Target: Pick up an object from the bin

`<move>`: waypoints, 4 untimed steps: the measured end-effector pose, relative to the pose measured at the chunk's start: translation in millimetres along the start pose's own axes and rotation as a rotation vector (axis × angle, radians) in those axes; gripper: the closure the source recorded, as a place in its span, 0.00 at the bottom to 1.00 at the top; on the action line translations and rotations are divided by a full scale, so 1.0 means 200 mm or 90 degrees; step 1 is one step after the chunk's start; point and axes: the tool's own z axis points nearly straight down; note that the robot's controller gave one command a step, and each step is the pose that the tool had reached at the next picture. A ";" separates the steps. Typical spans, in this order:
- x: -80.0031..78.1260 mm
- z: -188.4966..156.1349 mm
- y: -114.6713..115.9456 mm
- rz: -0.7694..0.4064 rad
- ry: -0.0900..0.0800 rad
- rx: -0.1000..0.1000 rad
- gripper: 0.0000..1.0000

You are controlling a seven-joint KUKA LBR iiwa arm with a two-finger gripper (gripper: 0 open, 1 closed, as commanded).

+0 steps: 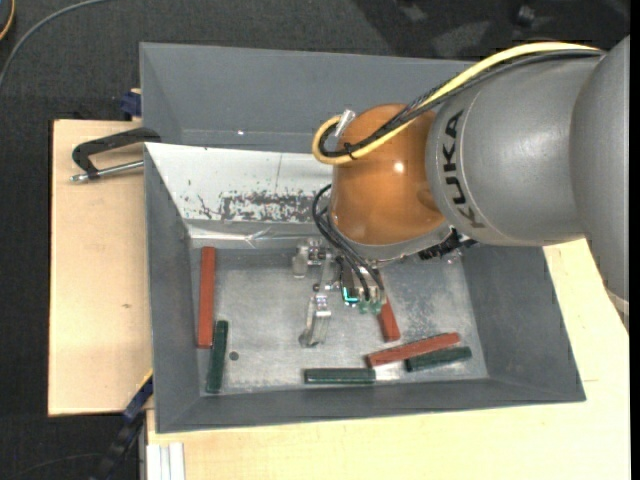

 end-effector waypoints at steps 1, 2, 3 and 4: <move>0.09 0.38 -0.13 -0.006 0.002 0.001 0.00; 0.07 0.36 -0.12 -0.006 -0.004 -0.001 1.00; 0.07 0.36 -0.12 -0.006 -0.004 -0.001 0.00; 0.05 0.40 -0.64 0.120 -0.003 0.001 0.00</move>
Offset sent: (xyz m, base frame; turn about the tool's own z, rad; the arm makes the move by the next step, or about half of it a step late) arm -0.0157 -0.0248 -0.0724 -0.0094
